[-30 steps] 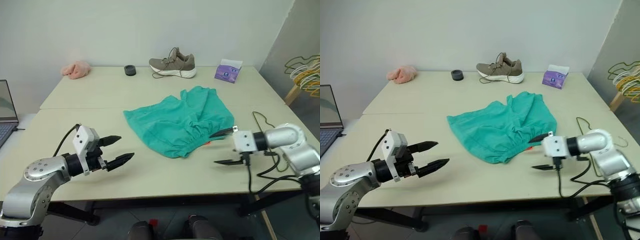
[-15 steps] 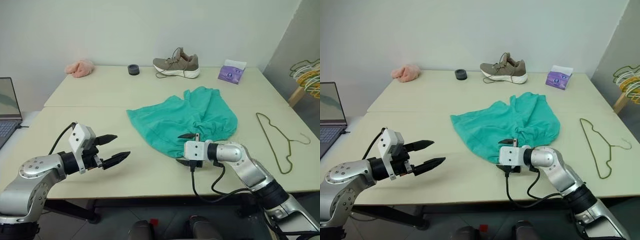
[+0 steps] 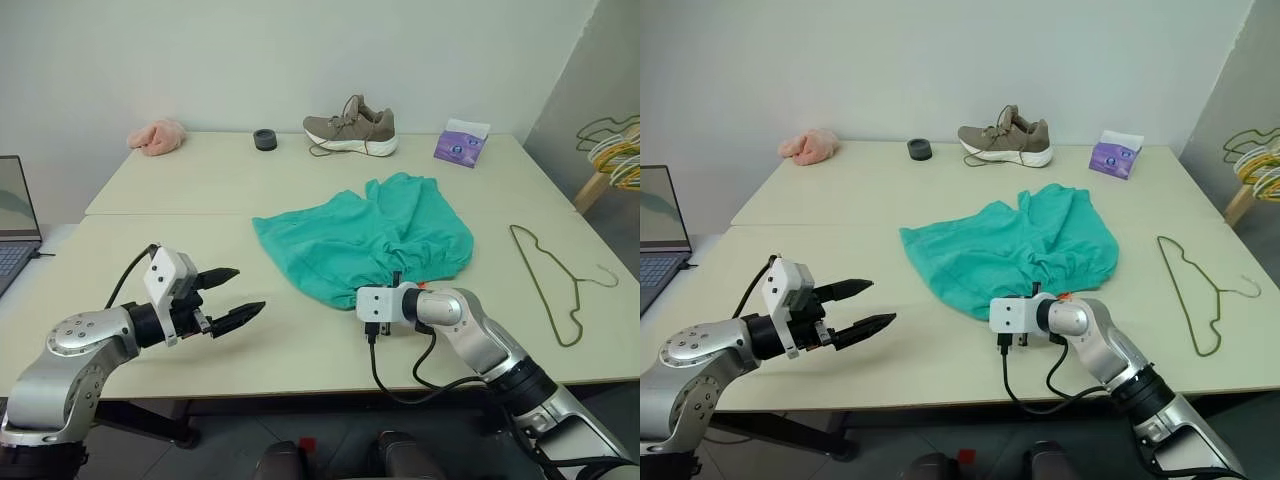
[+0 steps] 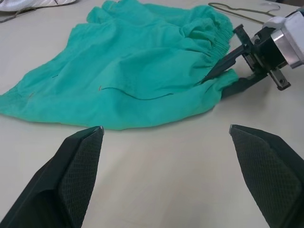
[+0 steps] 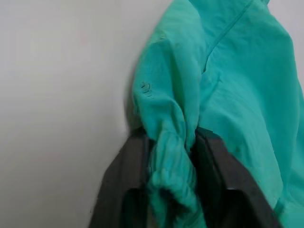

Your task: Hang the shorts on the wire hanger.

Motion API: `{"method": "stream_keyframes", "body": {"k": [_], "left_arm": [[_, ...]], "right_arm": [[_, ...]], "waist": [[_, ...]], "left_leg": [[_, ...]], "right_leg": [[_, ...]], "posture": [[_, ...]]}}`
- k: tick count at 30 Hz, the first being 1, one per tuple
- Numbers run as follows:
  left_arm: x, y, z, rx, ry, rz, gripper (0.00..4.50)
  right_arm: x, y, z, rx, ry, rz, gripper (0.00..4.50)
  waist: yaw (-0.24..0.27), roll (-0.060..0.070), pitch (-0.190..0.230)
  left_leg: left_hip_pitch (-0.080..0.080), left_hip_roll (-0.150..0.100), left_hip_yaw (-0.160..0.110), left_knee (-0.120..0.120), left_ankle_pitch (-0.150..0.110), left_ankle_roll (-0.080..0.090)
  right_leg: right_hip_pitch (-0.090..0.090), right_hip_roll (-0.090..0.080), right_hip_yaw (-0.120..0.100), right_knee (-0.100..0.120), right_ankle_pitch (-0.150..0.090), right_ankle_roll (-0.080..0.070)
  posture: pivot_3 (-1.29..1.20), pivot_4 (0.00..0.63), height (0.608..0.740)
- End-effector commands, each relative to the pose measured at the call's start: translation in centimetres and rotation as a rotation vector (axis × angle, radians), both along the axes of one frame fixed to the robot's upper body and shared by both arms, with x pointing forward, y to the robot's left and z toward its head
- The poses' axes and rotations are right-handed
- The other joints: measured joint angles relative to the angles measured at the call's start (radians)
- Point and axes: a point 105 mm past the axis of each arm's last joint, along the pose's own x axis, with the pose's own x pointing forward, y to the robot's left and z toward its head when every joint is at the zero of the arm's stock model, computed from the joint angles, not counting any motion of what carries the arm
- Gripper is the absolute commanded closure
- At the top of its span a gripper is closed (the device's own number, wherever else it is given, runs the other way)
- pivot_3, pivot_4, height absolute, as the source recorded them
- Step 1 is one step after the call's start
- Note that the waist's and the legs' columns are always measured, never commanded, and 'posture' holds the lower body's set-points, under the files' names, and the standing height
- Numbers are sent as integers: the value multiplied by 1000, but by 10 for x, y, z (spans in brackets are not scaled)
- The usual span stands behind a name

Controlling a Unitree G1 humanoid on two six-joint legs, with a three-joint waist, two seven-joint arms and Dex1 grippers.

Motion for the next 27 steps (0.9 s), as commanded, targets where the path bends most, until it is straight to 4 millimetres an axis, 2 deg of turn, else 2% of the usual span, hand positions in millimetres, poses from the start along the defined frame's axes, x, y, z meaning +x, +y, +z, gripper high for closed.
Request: {"method": "stream_keyframes", "body": {"k": [1, 5, 8, 13, 18, 27], "left_arm": [[5, -5, 5, 18, -48, 2, 0], [22, -1, 9, 13, -118, 77, 0], [32, -3, 9, 113, -217, 67, 0], [54, -5, 9, 222, -381, 103, 0], [69, -8, -8, 364, -458, 63, 0], [102, 1, -25, 550, -566, 86, 0]], "right_arm": [[5, 1, 27, 51, -57, 7, 4474], [-7, -5, 38, 64, -16, 76, 4474], [-22, -14, 51, 77, 40, 126, 4474], [-35, -19, 72, 94, 61, 163, 4474], [-47, -15, 87, 113, 78, 214, 4474], [-64, -20, 95, 123, 121, 249, 4474]], "waist": [[0, 0, 0], [2, 0, 0], [2, 0, 0], [1, 0, 0], [-8, 0, 0], [-25, 0, 1]], "left_leg": [[0, 0, 0, 0, 0, 0], [0, -1, -1, 0, 0, 0], [0, -1, -1, 0, 0, 0], [0, 0, -1, 0, 0, 0], [0, 0, 0, 0, 0, 0], [-1, 0, 0, 0, 0, 0]], "right_leg": [[0, 0, 0, 0, 0, 0], [0, 0, 0, 0, 0, 0], [0, 0, 0, 0, 0, 0], [0, 0, -1, 0, 0, 0], [0, 0, -1, 0, 0, 0], [0, 0, -2, -1, 1, 1]], "posture": [[-60, 64, 740], [-69, 67, 740], [-78, 71, 740], [-101, 75, 740], [-121, 80, 740], [-160, 90, 740]]}}
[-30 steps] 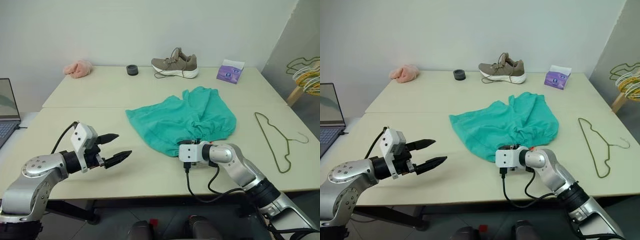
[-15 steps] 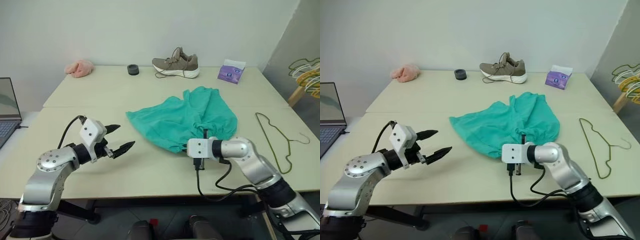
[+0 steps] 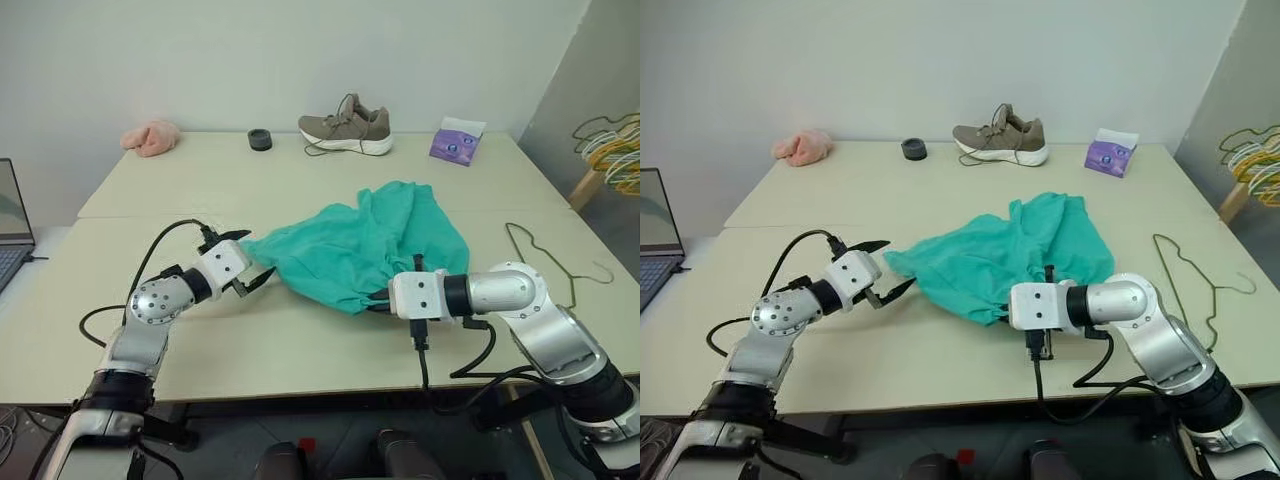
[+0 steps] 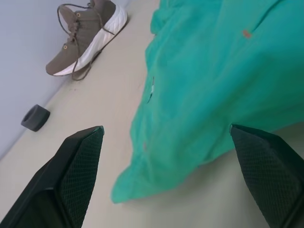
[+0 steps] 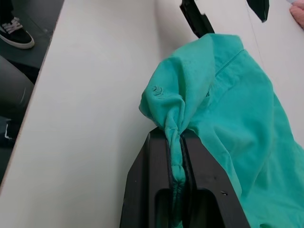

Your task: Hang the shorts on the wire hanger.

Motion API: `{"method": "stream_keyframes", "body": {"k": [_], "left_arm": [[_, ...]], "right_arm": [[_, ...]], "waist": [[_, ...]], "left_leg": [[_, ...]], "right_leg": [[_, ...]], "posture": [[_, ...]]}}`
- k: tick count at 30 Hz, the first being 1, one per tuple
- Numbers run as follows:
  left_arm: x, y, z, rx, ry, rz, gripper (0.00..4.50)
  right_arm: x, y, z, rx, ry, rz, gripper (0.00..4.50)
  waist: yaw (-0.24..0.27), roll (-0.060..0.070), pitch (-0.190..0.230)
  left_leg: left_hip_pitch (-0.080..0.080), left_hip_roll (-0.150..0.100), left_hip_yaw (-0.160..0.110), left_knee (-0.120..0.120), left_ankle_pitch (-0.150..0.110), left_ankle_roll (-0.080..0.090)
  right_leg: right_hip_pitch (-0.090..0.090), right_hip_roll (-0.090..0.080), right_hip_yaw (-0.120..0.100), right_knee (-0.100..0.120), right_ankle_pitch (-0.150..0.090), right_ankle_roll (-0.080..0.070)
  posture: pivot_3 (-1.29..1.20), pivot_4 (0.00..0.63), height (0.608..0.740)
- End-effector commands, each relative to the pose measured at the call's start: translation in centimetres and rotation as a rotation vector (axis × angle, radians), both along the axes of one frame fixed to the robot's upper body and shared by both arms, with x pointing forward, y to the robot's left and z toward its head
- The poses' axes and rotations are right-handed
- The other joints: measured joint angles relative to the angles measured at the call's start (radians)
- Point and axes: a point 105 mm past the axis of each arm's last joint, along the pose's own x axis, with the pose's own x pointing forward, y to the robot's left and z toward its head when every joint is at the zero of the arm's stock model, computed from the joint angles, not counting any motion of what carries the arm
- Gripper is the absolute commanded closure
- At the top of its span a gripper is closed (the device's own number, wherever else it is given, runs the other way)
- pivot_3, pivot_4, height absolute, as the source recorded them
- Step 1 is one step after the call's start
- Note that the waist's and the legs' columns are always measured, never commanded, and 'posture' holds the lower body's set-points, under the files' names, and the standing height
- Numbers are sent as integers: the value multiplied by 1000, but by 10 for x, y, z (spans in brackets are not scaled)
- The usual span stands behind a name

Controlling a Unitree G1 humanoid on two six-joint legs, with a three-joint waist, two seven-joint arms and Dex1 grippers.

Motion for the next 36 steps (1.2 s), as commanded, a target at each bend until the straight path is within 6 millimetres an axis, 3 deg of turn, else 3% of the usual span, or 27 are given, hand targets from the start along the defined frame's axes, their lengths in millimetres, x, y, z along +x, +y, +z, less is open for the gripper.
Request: {"method": "stream_keyframes", "body": {"k": [1, 5, 8, 14, 21, 28, 32, 34, 36], "left_arm": [[13, 2, -2, 98, -62, 10, 0], [25, -2, -10, 165, -82, -2, 0], [28, -9, -15, 197, -83, -41, 589], [35, -16, -10, 222, -155, -59, 2367], [39, -9, -5, 246, -207, -31, 4484], [39, -9, 11, 227, -291, -37, 4484], [35, 1, 23, 232, -350, -21, 4484], [27, 10, 26, 288, -341, -57, 4484], [11, 21, 21, 356, -232, -131, 4484]], "right_arm": [[-8, -1, 17, 42, -21, 23, 4474], [-13, -3, 23, 68, 1, 23, 4474], [-15, -4, 26, 77, 9, 22, 4500], [-20, -3, 31, 116, 35, 14, 4500], [-28, -2, 37, 161, 85, 23, 4500], [-31, -4, 37, 160, 110, 22, 4500], [-33, -8, 35, 146, 116, 16, 4500], [-32, -18, 33, 121, 136, -4, 4500], [-27, -41, 31, 60, 174, -49, 4500]], "waist": [[-3, 0, 0], [-15, -1, 0], [-26, -1, 1], [-48, -1, 1], [-81, -1, 1], [-90, -2, 1], [-96, -2, 2], [-102, -3, 3], [-107, -2, 5]], "left_leg": [[0, 0, 0, 0, 0, 0], [0, 0, 0, 0, 0, 0], [-1, 0, 0, 0, 0, 0], [-1, 0, 0, 0, 0, 0], [-3, 1, -4, -1, -1, -1], [-3, 0, -5, -1, -1, -1], [-3, 1, -5, -1, -1, -1], [-3, 1, -6, -1, -1, -1], [-3, 1, -6, -2, -1, -2]], "right_leg": [[0, 0, 0, 0, 0, 0], [0, 0, -1, 0, 0, 0], [0, -1, -1, 0, 0, 1], [-1, -1, 0, -1, 0, 1], [-1, -3, -1, 0, 0, 1], [-1, -3, -1, 0, 0, 2], [-1, -3, -1, 0, -1, 2], [-1, -4, -1, 0, -1, 2], [-1, -4, -1, -1, 0, 2]], "posture": [[-167, 90, 740], [-185, 90, 740], [-195, 91, 740], [-222, 91, 740], [-232, 91, 740], [-234, 90, 740], [-233, 91, 740], [-224, 93, 740], [-215, 94, 740]]}}
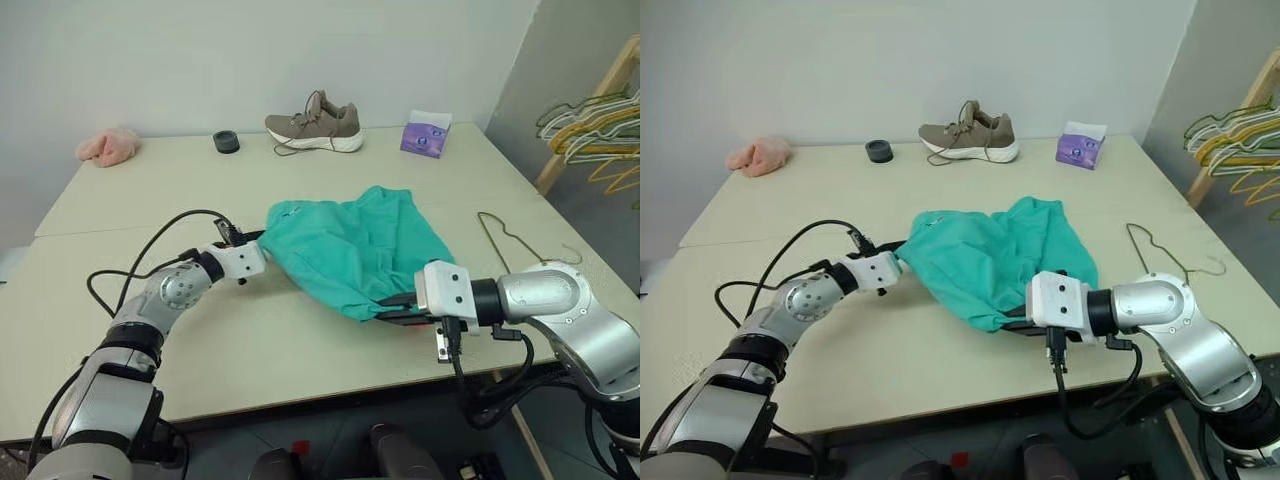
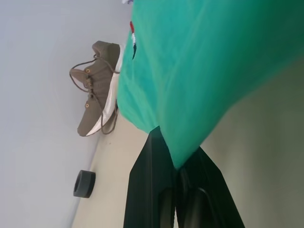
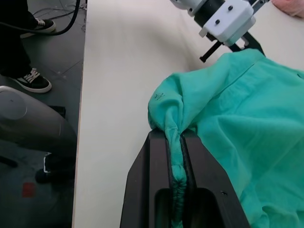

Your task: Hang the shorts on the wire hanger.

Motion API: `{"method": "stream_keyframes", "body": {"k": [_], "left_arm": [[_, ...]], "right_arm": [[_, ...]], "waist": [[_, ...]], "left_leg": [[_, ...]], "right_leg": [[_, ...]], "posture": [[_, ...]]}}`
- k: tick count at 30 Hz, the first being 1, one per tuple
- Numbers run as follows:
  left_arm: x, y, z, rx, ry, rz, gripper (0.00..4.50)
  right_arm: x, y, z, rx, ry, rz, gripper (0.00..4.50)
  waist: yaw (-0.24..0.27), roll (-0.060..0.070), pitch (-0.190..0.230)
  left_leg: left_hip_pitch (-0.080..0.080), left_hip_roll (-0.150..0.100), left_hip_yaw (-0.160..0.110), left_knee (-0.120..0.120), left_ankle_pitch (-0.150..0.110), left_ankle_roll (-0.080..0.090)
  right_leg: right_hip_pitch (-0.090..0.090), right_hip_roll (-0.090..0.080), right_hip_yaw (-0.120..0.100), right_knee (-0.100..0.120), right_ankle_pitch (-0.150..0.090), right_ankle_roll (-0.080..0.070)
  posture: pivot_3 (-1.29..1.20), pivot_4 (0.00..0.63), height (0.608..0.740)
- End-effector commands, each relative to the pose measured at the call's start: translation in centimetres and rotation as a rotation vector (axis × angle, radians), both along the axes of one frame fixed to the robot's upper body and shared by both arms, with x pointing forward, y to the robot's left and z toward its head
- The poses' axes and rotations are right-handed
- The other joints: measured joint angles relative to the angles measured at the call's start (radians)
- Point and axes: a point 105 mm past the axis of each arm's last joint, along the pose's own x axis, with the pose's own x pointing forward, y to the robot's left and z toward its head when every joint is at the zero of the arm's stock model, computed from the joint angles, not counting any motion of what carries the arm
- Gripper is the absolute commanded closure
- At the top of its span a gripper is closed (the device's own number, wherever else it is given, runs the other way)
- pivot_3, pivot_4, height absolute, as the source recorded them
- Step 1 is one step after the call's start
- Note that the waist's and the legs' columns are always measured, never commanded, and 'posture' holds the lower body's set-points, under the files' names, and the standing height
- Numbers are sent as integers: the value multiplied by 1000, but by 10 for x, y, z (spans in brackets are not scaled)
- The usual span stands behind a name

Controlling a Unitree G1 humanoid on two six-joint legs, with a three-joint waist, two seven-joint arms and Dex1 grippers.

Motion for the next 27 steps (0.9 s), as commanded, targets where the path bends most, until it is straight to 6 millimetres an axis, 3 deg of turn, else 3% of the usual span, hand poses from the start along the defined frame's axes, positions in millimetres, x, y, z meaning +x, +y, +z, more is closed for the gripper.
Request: {"method": "stream_keyframes", "body": {"k": [1, 3, 7, 10, 12, 14, 15, 16, 18, 21, 23, 24, 26, 27], "left_arm": [[-22, 15, 10, 86, 109, -72, 4484], [-48, 16, 1, 91, 324, -128, 4484], [-106, -2, -3, 5, 737, -236, 4484], [-142, -34, 9, -134, 991, -338, 4484], [-150, -56, 20, -244, 1071, -408, 4484], [-135, -77, 31, -354, 1070, -443, 4484], [-118, -85, 38, -420, 1026, -435, 4484], [-100, -92, 45, -483, 983, -421, 4484], [-47, -102, 64, -655, 843, -320, 4484], [37, -93, 100, -875, 593, -44, 4484], [67, -79, 123, -952, 465, 81, 4484], [77, -70, 141, -982, 385, 126, 4484], [85, -43, 206, -1006, 124, 185, 4484], [80, -26, 245, -993, -35, 202, 4484]], "right_arm": [[5, -34, 9, -80, 1, -43, 4500], [16, -57, 6, -155, 13, -78, 4500], [37, -91, 8, -265, 2, -123, 4500], [55, -104, 16, -280, 15, -149, 4500], [74, -102, 28, -225, 52, -178, 4500], [104, -101, 37, -201, 60, -228, 4500], [123, -102, 40, -221, 23, -261, 4500], [141, -102, 43, -249, -26, -295, 4500], [179, -96, 59, -297, -178, -382, 4500], [220, -70, 105, -342, -502, -507, 4500], [230, -54, 130, -372, -680, -535, 4500], [233, -42, 148, -374, -789, -544, 4500], [228, -7, 205, -306, -1108, -550, 4500], [217, 11, 238, -214, -1263, -545, 4500]], "waist": [[-5, 2, 2], [-9, 3, 3], [-9, 4, 11], [-2, 7, 16], [2, 11, 21], [9, 14, 22], [14, 13, 22], [19, 13, 22], [25, 13, 22], [23, 13, 22], [17, 14, 20], [14, 14, 20], [0, 14, 20], [-9, 14, 20]], "left_leg": [[0, 0, 0, 0, -1, -1], [0, 0, 1, 0, -1, -2], [2, 0, 2, 0, -2, -3], [2, 1, 1, 0, -1, -3], [3, 0, 1, 1, -1, -3], [3, -1, 2, 2, -1, -2], [4, -2, 2, 2, -1, -1], [3, -2, 1, 2, 0, 0], [3, -3, 1, 4, 0, 0], [-1, -4, 1, 5, 1, 0], [-9, -4, 1, 5, 3, -3], [-15, -4, 3, 4, 6, -8], [-20, -3, 6, 1, 7, -11], [-27, -2, 8, 1, 7, -12]], "right_leg": [[0, 0, 0, 0, 0, 0], [0, -2, 1, 0, 0, 0], [0, -2, 1, 1, -1, -1], [0, -1, 1, 1, -4, 3], [1, 0, 2, 1, -5, 4], [1, 2, 2, 1, -5, 4], [2, 4, 3, 1, -5, 4], [2, 5, 2, 1, -4, 5], [2, 6, 3, 1, -3, 6], [0, 4, 3, 2, 0, 2], [-8, 3, 4, 3, 2, 2], [-15, 3, 5, 3, 2, 2], [-23, -1, 6, 2, 2, 3], [-34, -1, 6, 5, 2, 3]], "posture": [[-195, 92, 740], [-174, 90, 740], [-148, 90, 740], [-133, 88, 740], [-131, 88, 740], [-122, 80, 740], [-120, 78, 740], [-119, 75, 740], [-115, 63, 740], [-108, 48, 740], [-106, 41, 740], [-104, 36, 740], [-103, 34, 740], [-102, 32, 740]]}}
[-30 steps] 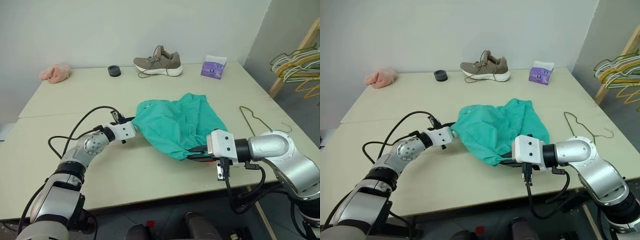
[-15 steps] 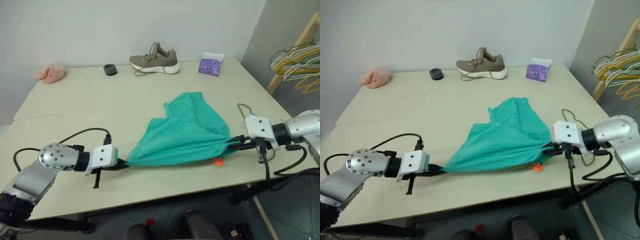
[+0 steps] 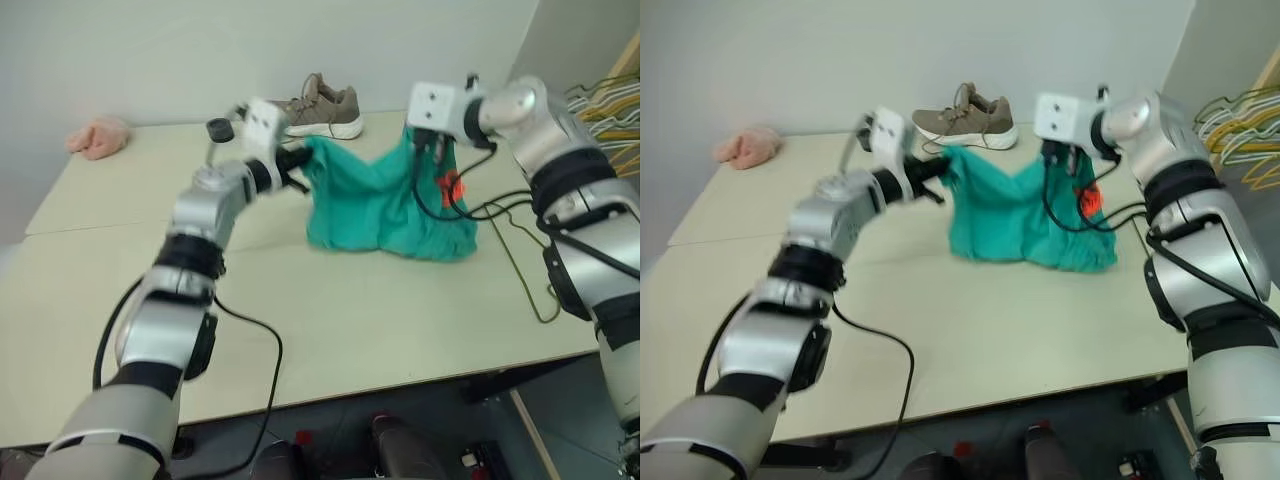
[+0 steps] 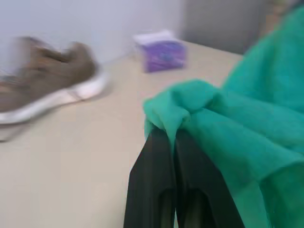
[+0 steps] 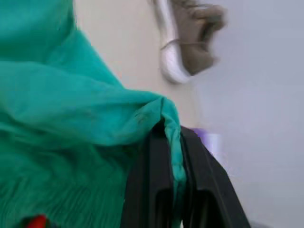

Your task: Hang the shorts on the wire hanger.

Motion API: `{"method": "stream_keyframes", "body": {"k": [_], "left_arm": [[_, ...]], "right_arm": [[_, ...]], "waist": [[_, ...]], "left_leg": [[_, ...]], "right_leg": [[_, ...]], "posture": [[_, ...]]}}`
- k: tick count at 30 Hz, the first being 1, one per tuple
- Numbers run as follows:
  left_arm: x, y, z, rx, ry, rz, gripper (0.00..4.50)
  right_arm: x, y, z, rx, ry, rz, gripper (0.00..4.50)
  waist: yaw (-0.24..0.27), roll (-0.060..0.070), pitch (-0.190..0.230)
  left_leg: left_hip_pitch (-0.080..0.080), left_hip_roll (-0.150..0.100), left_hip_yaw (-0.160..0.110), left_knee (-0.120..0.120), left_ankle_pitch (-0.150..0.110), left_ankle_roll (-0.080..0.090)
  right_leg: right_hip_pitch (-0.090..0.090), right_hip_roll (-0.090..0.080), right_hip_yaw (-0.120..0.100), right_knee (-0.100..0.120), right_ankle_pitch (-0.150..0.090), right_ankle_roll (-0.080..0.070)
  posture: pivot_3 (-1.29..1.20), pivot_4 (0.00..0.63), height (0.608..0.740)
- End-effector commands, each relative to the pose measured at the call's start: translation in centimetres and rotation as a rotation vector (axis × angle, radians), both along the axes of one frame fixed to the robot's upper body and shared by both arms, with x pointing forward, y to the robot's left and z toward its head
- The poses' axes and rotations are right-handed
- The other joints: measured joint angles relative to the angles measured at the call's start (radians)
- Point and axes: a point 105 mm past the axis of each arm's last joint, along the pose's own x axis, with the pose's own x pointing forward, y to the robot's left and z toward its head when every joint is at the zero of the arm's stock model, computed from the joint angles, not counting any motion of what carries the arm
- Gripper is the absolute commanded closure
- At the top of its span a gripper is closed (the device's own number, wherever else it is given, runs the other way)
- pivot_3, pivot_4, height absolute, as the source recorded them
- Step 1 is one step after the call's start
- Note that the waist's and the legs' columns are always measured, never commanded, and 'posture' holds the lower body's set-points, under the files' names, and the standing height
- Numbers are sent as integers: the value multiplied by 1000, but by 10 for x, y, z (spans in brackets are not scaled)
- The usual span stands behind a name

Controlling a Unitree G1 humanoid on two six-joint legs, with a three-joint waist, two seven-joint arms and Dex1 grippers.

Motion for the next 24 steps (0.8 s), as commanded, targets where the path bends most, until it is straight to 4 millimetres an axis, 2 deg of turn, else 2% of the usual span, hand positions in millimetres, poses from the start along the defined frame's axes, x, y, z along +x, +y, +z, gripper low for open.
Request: {"method": "stream_keyframes", "body": {"k": [1, 3, 5, 6, 7, 8, 10, 11, 12, 14, 15, 17, 19, 22, 24], "left_arm": [[-14, 56, 125, 39, -419, 269, 4484], [-41, 75, 182, 157, -647, 364, 4484], [-68, 79, 216, 372, -849, 417, 4484], [-85, 76, 230, 511, -952, 413, 4484], [-97, 73, 235, 608, -1012, 394, 4484], [-101, 69, 229, 689, -1024, 352, 4484], [-96, 64, 200, 786, -943, 251, 4484], [-89, 63, 175, 795, -853, 187, 4484], [-83, 62, 142, 786, -727, 106, 4484], [-82, 60, 82, 708, -494, -28, 4484], [-88, 58, 45, 661, -347, -107, 4484], [-112, 48, -24, 528, -68, -258, 4484], [-142, 41, -72, 466, 142, -361, 4484], [-179, 39, -112, 430, 353, -462, 4484], [-196, 39, -122, 400, 448, -514, 4484]], "right_arm": [[-28, 47, 106, 33, -533, 132, 4500], [-57, 61, 150, 119, -754, 233, 4500], [-76, 63, 171, 182, -872, 308, 4500], [-85, 61, 174, 211, -909, 360, 4500], [-89, 60, 171, 229, -923, 406, 4500], [-89, 57, 160, 235, -907, 449, 4500], [-81, 56, 127, 214, -819, 510, 4500], [-74, 55, 104, 203, -744, 532, 4500], [-66, 54, 74, 190, -641, 554, 4500], [-58, 52, 24, 172, -490, 583, 4500], [-57, 50, -2, 158, -411, 603, 4500], [-59, 47, -44, 153, -298, 632, 4500], [-66, 48, -69, 155, -239, 673, 4500], [-81, 54, -99, 165, -147, 751, 4500], [-95, 57, -122, 160, -38, 814, 4500]], "waist": [[-16, 0, 0], [-27, -1, 0], [-30, -1, 0], [-30, -1, -1], [-30, -1, -1], [-27, -2, -2], [-15, -2, -6], [-8, -2, -7], [-2, -3, -7], [1, -4, -6], [1, -4, -5], [1, -4, -6], [1, -4, -6], [4, -5, -6], [8, -5, -6]], "left_leg": [[-10, 0, 2, 0, 2, -3], [-25, 0, 4, 1, 4, -8], [-28, 1, 5, -4, 5, -9], [-25, 1, 6, -14, 5, -9], [-22, 1, 8, -15, 5, -9], [-21, 1, 9, -16, 5, -9], [-21, 1, 10, -14, 5, -9], [-17, 0, 11, -12, 5, -9], [-9, -1, 13, -10, 5, -9], [16, -3, 15, -12, 5, -4], [28, -3, 14, -11, 2, 1], [31, -1, 10, -11, 5, 4], [28, 1, 7, -9, 6, 4], [19, 2, 4, -10, 10, -4], [17, 3, 0, -10, 10, -5]], "right_leg": [[-12, 0, 1, 7, 0, 0], [-34, -1, 2, 13, 0, 0], [-38, -1, 1, 13, -1, 0], [-38, -2, 1, 12, -1, 0], [-37, -2, 1, 12, -1, 0], [-35, -2, 1, 12, -1, 0], [-32, -3, 1, 10, -2, 0], [-28, -3, 1, 9, -2, 0], [-18, -3, 2, 6, -2, 0], [10, 0, 2, 2, -2, 0], [22, 0, 2, 1, -2, 0], [26, 1, 2, -2, 4, 1], [25, 1, 5, -1, 7, 1], [16, 0, 5, -1, 7, 1], [16, 1, 2, -2, 7, 1]], "posture": [[-100, 32, 740], [-94, 35, 740], [-90, 38, 740], [-85, 39, 740], [-76, 40, 740], [-76, 40, 740], [-58, 44, 740], [-52, 46, 740], [-49, 48, 740], [-47, 51, 740], [-46, 53, 740], [-45, 56, 740], [-46, 56, 740], [-54, 58, 740], [-58, 59, 740]]}}
